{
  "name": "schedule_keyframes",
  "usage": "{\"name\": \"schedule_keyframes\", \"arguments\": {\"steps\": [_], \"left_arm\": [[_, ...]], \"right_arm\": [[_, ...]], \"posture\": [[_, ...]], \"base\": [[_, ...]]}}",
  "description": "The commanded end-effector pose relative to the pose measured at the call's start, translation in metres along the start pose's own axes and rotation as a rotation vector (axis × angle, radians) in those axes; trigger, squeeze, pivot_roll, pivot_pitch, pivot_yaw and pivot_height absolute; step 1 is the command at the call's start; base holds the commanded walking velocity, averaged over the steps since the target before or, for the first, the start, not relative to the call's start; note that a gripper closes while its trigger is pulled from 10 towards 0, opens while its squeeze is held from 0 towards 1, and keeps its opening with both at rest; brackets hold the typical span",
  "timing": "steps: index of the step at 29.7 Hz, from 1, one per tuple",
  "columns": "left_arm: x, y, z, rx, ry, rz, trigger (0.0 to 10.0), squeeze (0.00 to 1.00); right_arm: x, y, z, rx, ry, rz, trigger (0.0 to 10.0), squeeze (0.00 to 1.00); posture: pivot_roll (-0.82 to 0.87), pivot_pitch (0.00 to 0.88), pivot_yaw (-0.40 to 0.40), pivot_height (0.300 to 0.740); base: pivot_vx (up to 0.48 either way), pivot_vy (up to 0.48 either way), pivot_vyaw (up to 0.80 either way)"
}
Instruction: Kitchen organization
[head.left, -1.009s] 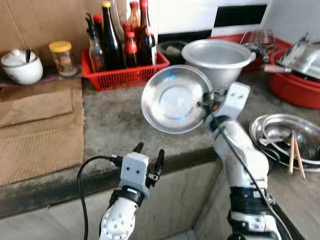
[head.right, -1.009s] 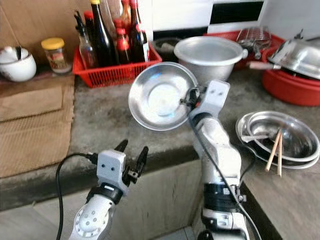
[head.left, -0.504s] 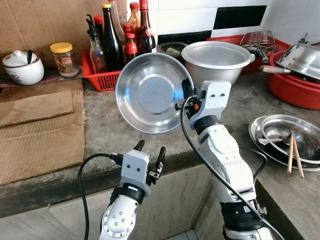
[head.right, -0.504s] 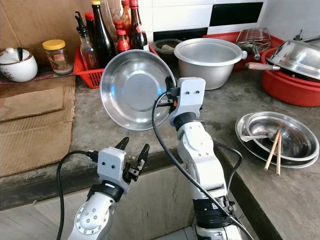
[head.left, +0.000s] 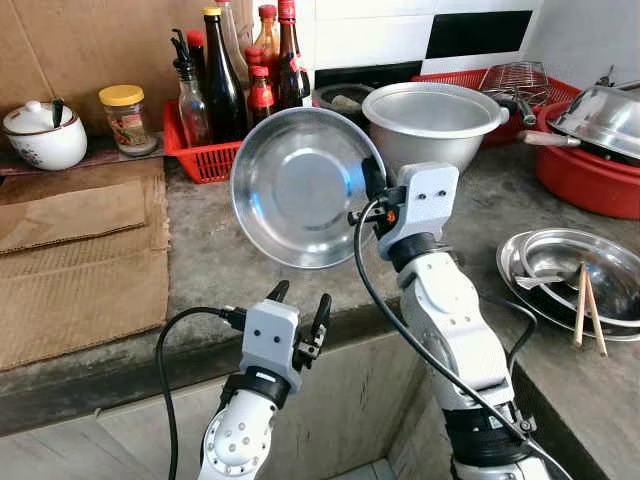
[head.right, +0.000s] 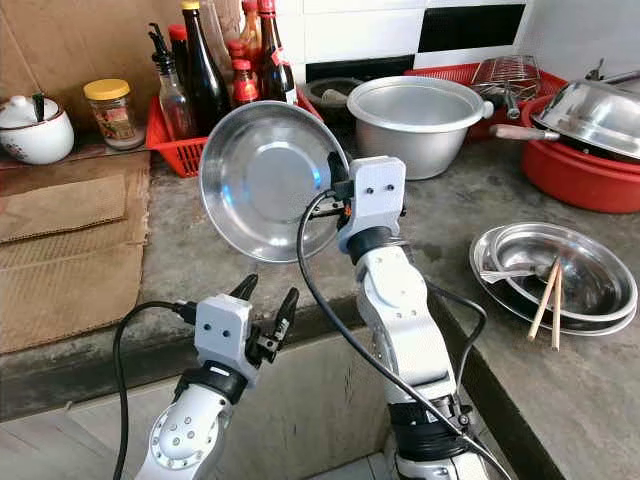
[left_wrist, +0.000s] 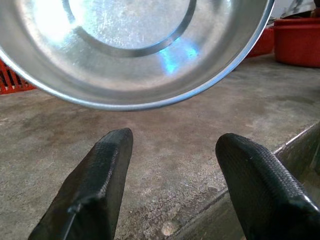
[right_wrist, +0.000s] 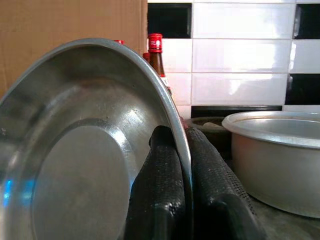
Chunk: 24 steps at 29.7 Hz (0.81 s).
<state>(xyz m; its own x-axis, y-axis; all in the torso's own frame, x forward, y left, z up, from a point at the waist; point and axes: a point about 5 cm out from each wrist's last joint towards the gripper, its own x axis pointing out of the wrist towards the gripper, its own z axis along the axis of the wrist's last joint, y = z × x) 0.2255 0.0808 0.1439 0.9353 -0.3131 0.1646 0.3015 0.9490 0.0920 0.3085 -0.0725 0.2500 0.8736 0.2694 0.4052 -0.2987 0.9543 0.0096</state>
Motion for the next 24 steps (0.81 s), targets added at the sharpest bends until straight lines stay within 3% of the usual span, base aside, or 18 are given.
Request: {"name": "schedule_keyframes", "arguments": {"steps": [1, 24], "left_arm": [[-0.0002, -0.0007, 0.0016, -0.003, -0.007, -0.001, 10.0, 0.00], [-0.0014, -0.0047, 0.0010, -0.010, -0.006, -0.013, 10.0, 0.00]], "right_arm": [[0.0003, 0.0016, 0.0163, -0.010, -0.083, 0.008, 0.0, 0.00], [-0.0047, -0.0004, 0.0132, -0.003, -0.057, 0.012, 0.0, 0.00]], "posture": [[0.04, 0.049, -0.039, 0.740], [0.04, 0.040, -0.039, 0.740]], "base": [[-0.270, 0.000, 0.00], [-0.301, 0.000, 0.00]]}}
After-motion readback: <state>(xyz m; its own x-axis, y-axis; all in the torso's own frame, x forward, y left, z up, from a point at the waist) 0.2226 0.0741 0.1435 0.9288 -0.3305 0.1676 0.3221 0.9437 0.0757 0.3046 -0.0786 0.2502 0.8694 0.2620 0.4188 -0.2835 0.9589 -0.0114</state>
